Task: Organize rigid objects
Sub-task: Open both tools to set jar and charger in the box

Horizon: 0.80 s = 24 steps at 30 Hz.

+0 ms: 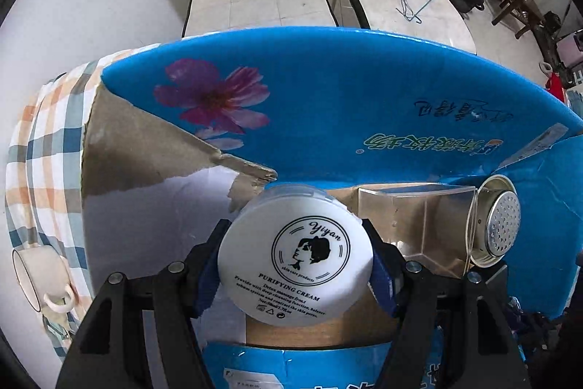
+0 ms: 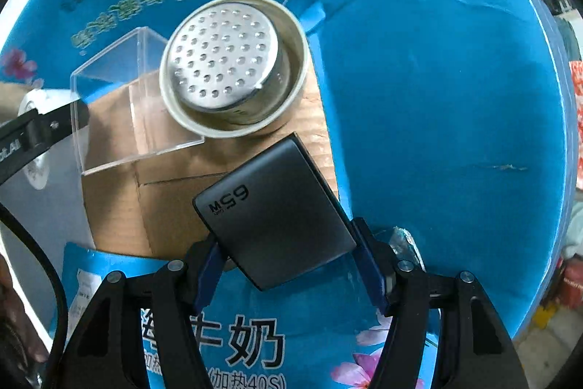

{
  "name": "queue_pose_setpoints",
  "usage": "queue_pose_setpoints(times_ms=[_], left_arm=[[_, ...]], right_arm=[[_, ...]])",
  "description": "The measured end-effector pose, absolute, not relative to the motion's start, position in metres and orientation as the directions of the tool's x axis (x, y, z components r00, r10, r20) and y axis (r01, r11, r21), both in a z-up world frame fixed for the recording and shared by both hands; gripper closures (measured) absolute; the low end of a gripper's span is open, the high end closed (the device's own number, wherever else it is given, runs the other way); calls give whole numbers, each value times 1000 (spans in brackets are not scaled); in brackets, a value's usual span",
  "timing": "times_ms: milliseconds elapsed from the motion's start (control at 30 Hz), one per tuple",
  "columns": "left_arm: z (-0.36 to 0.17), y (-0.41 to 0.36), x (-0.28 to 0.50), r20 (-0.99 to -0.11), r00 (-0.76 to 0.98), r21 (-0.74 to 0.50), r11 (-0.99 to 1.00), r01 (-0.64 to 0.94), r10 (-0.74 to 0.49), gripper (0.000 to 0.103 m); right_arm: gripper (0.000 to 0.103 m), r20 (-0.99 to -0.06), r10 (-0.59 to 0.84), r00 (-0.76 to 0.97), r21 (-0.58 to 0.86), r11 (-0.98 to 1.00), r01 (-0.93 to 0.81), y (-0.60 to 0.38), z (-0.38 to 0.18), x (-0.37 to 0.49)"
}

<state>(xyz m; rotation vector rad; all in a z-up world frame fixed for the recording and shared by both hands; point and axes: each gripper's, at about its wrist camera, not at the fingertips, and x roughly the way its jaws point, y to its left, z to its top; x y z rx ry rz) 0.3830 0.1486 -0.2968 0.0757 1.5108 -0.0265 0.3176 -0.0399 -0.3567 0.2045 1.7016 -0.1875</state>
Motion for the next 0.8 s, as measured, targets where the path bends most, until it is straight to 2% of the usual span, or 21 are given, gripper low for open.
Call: queue_pose_setpoints(times_ms=[333,500,600,700,767,800], left_arm=[[-312,154,392,-1000,-2,-6,999,42,-6,37],[-310,152,395,-1000,-6,-10,999,32,-10,34],[-302,151,395,-1000,12,-21,999,30,-22,25],[-295,150,393,-1000,24,-11,1000,26,-12,16],[-289,151,389,-999,38,-2,1000,29,-3,3],[-285,153,386,-999,42,-7,1000,25,-8,2]], right_arm=[[32,-983,49,-174,5,969,248,-31,-372,334],[20,-986,30,-166,-6,977,212,-24,-365,345],[12,-989,8,-151,-19,984,178,-18,-358,347],[11,-990,7,-138,-17,986,166,-16,-350,346],[5,-991,15,-132,-6,987,163,-16,-344,342],[3,-992,16,-127,-5,987,162,-18,-339,339]])
